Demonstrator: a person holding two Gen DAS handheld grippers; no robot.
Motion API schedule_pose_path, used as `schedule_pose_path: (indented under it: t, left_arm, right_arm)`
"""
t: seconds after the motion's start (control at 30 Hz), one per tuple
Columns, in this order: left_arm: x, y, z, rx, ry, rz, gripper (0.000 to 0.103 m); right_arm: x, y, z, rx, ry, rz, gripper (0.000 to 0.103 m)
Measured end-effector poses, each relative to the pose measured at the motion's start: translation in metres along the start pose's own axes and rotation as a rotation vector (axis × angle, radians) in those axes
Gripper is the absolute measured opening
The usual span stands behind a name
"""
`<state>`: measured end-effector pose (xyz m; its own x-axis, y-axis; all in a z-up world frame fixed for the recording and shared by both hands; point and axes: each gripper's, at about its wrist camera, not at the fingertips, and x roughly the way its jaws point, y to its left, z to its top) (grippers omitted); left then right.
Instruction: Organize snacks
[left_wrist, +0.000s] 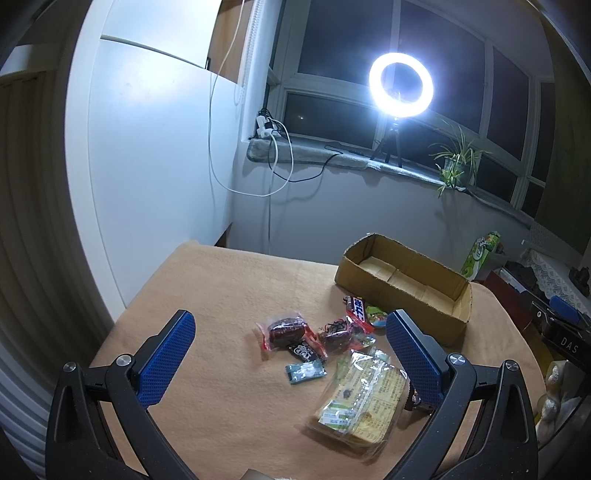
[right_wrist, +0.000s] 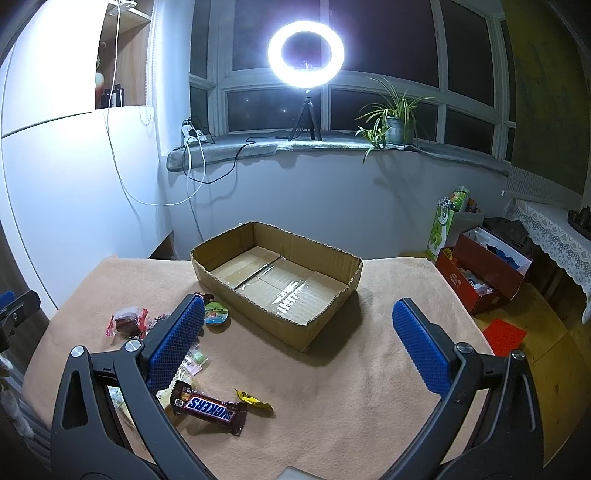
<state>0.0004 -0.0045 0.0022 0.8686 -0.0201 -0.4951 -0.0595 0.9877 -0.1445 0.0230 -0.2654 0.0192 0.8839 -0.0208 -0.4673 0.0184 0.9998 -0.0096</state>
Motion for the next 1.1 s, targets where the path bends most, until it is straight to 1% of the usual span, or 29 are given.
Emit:
schedule_pose_path:
  t: [1.1]
  left_arm:
    - [0.0011,-0.002,-0.0016,0.0,0.004,-0.013,0.102]
  right_arm:
    - [0.0015,-0.0039,-0.0035,0.003,0.008,0.001,0.103]
